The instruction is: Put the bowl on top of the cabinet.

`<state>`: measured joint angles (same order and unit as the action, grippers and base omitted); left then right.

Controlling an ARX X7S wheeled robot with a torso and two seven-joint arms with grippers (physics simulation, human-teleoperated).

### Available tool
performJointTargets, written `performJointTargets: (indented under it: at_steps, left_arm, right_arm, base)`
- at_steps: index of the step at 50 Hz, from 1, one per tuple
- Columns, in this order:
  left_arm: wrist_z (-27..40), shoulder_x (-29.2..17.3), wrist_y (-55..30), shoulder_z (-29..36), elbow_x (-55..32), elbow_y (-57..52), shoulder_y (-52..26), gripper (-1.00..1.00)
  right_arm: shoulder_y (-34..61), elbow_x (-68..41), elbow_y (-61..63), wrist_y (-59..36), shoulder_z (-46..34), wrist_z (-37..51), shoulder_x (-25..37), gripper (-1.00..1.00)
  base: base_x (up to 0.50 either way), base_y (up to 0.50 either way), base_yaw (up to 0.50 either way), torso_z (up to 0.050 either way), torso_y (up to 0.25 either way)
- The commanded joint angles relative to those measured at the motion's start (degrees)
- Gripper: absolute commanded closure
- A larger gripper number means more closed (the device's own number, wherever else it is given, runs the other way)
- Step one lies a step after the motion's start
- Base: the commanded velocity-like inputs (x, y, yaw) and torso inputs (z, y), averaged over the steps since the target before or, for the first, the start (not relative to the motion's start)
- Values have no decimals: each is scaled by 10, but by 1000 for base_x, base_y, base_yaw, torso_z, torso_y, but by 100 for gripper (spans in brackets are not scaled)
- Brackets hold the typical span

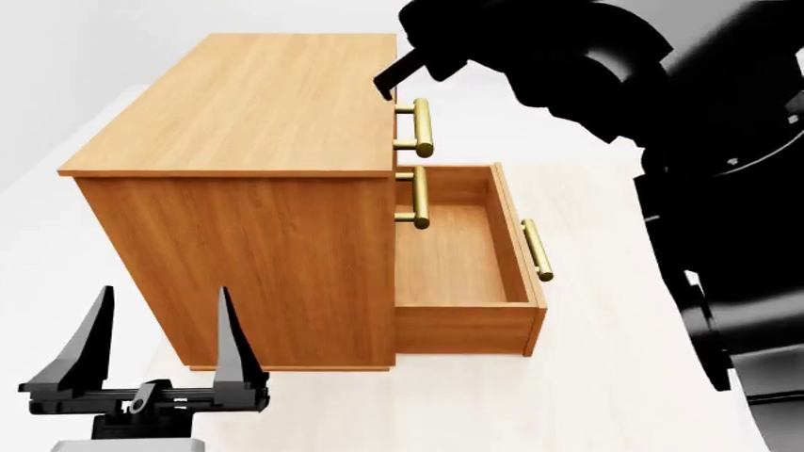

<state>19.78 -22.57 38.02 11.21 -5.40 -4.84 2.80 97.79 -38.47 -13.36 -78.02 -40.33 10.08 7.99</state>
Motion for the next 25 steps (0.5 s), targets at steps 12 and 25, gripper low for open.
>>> performJointTargets:
  at_steps: [12,25]
  left_arm:
    - [2,-2,0,3,-1,-2,-1,-100]
    - [3,-3,-1,4,-4,-3,-1,-100]
  right_arm:
    - [-5,-9,-13,11,-20,10,-61,100]
    - [6,-35,-33,26,-42,18,-75,100]
  base:
    - [0,0,0,0,1]
    - [0,0,0,0,0]
